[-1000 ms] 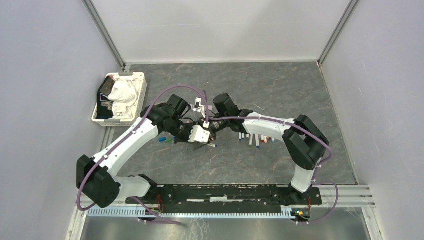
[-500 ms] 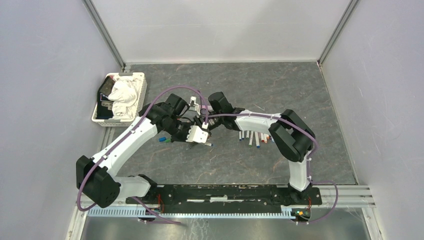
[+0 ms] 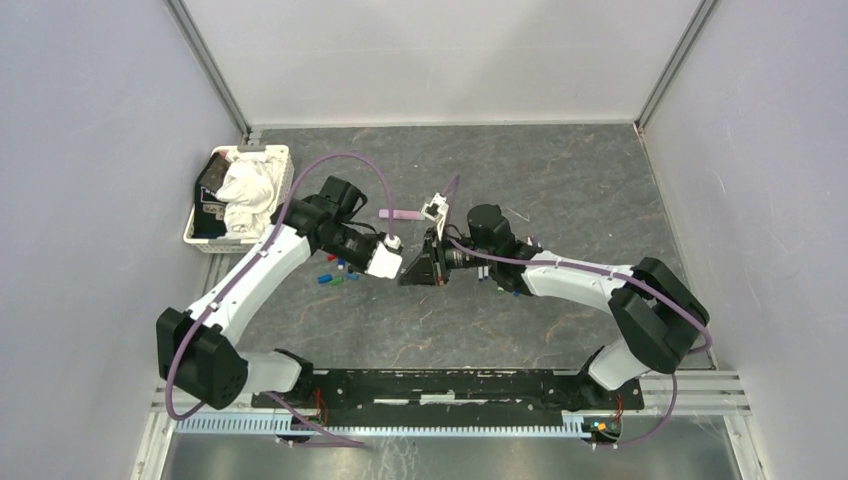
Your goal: Open the pen caps
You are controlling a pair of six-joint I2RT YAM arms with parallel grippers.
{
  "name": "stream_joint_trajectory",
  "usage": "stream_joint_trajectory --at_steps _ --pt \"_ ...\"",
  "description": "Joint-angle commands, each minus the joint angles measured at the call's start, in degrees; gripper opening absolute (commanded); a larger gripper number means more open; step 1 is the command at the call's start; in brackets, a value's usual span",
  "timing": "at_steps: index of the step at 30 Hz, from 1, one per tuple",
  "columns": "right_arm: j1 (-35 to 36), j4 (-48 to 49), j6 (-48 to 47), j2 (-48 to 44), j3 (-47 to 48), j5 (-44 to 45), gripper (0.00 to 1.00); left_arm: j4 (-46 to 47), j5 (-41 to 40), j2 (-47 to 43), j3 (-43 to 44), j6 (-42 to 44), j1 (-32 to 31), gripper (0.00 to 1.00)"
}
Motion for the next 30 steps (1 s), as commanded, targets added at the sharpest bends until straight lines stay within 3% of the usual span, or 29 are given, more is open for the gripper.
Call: stream_joint_trajectory --at_steps 1,7,11,13,19,24,30 --pt "-3.42 -21.30 -3.58 1.74 -2.88 -15.19 0.00 -4.75 -31.70 -5.10 -0.73 -1.61 0.58 0.02" --pt "-0.87 -19.81 0.98 9.44 8.24 -17.00 0.00 -3.03 -35.17 -8.65 -5.43 -4.27 -5.80 0.02" --pt "1.09 -14.50 7.81 14.58 15.92 -18.82 0.36 -2.57 -30.04 -8.79 -3.90 -6.15 -7.77 0.02" --pt "1.45 -13.26 9.83 16.77 20.15 -19.31 0.43 -2.47 -27.92 -8.48 -2.87 -7.75 -8.50 0.02" --pt "1.48 -6.85 16.73 19.92 26.91 -16.50 0.46 -2.17 -22.47 -8.46 -0.72 -11.91 -9.09 0.02" --pt "1.53 8.13 28.24 21.49 25.33 -17.38 0.44 0.65 -20.33 -10.01 -0.61 -14.80 -9.20 0.02" --pt "3.10 5.01 25.54 21.60 26.55 -21.14 0.39 3.40 -20.21 -11.54 -1.37 -14.03 -9.18 0.02"
